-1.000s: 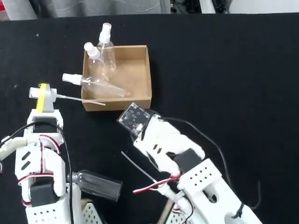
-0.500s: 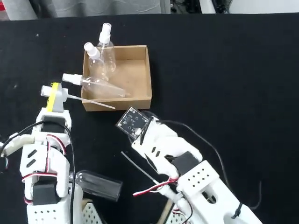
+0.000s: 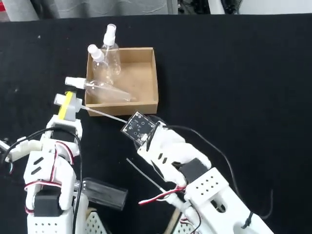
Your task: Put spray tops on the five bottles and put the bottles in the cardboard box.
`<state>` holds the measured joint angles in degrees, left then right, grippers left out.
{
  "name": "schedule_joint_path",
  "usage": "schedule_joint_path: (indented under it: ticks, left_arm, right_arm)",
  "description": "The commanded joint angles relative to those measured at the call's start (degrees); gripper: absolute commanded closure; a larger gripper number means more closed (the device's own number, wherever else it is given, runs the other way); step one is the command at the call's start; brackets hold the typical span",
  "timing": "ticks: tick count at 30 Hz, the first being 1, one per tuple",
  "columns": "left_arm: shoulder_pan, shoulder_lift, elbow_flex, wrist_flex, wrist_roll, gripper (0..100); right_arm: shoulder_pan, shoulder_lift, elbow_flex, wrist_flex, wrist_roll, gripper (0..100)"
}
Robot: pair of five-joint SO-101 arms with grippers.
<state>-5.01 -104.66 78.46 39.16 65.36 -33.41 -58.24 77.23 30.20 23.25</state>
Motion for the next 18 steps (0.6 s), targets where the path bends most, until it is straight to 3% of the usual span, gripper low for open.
schedule_joint_path:
  ticks: [1, 9, 18]
  left_arm:
    - [-3.30, -0.09, -4.00, 0.09, 1.14, 97]
    - [-3.21, -0.09, -4.00, -1.93, 2.46, 97]
    - [1.98, 0.00, -3.65, -1.85, 2.02, 97]
  right_arm:
    - [-1.23, -1.89, -0.48, -1.49, 0.53, 88.5]
    - [-1.23, -1.71, -0.48, -1.67, 0.62, 88.5]
    - [-2.73, -1.89, 0.13, -1.67, 0.62, 88.5]
